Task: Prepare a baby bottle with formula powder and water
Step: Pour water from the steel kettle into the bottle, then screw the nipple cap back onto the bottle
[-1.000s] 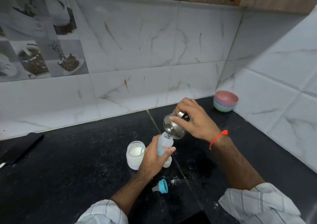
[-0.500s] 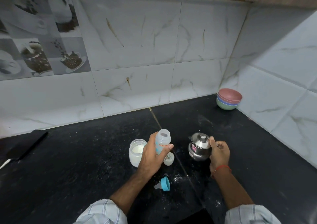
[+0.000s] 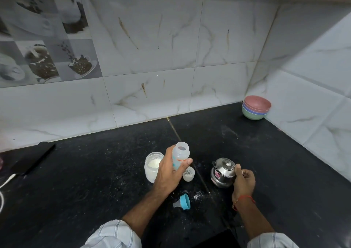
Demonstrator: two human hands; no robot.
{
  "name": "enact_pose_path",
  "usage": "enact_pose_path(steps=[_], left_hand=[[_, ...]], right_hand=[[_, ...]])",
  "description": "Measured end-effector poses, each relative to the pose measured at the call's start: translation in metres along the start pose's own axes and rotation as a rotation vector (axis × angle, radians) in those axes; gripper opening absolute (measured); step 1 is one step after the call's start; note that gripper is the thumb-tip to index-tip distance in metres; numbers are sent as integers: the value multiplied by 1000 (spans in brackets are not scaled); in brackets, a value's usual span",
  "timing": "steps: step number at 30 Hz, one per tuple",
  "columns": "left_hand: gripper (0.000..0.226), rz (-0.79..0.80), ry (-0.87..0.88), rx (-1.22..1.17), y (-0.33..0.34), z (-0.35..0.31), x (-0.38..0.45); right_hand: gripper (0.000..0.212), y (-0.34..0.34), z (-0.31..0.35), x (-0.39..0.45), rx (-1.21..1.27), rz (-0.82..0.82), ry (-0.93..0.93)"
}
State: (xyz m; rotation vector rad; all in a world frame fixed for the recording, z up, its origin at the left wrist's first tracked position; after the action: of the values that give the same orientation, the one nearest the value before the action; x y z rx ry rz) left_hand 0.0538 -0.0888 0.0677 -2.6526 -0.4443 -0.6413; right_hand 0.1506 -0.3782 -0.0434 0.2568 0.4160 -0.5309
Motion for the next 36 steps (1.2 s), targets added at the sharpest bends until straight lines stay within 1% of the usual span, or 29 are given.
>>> enact_pose_path(steps=[3,6,7,8,9,10,11,12,13,14,15,16,17,19,20,21,22,24,27,29,30,31,33,34,36], left_hand=[[57,7,3,-1,0,0,0],[58,14,2,3,1,0,0],[58,18,1,4,2,0,0],[58,22,0,5,2,0,-1],[58,25,0,7,3,0,-1],[59,27,0,13,4,1,-2],[58,27,-1,19,4,1,-2],[56,25,-2,21,5,2,-3],[53,20,-1,19,6,2,-3],[50,13,2,16,6,2,-4],[48,6,5,17,6,2,-5],[47,0,9,21,6,2,-5],[46,-4,14,26,6,2,-5],[47,-7,21,33,5,1,-6],[47,-7,19,32,4,0,-7],[48,-7,16,28,3,-1,-7],[49,-7,14,26,1,-1,-7],[52,-12,6,22,-3,-2,-8],[57,-29,1,15,-8,-1,-10],[55,-29,0,19,-9,0,-12],[51,-31,3,21,-11,0,-12],[47,-37,9,26,-12,0,-13],[45,-49,26,40,-16,-3,-14],[45,-50,27,43,-17,-3,-14],[45,-42,10,37,-17,-2,-15]], right_hand=[[32,-1,0,0,1,11,-18],[14,0,5,-9,-22,30,-19],[11,-2,8,-14,-54,2,-40],[15,-5,15,-21,-116,-57,-113],[19,-6,26,-31,-192,-110,-266],[24,-4,39,-46,-259,-128,-473],[25,4,50,-65,-325,-81,-688],[23,16,55,-87,-391,25,-866],[18,30,54,-108,-464,163,-1001],[15,43,47,-127,-560,305,-1102],[14,55,36,-142,-689,433,-1162],[18,64,23,-152,-842,529,-1177],[27,72,8,-157,-1004,596,-1145],[55,78,-24,-156,-1334,701,-981],[66,79,-39,-154,-1474,745,-921],[70,78,-51,-153,-1580,783,-892],[68,76,-60,-152,-1646,815,-880],[58,75,-72,-152,-1697,853,-850],[50,72,-78,-147,-1670,879,-757],[50,73,-71,-146,-1581,901,-680],[49,74,-64,-144,-1481,890,-634],[47,75,-55,-142,-1346,844,-576],[44,73,-29,-136,-981,686,-377],[40,72,-18,-134,-746,637,-225],[31,77,2,-133,-316,629,57]])
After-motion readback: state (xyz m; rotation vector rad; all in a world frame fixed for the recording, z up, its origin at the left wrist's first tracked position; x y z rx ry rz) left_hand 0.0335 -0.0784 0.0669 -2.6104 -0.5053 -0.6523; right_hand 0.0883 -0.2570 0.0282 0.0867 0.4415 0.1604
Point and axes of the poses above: each hand's wrist, its own x-axis towards the middle knuckle, its own y-axis out of the palm, z = x × y, the point moved 6 cm from there along x, towards the middle knuckle, and after that the axes turned 14 degrees about y, right-handed, at the moved point
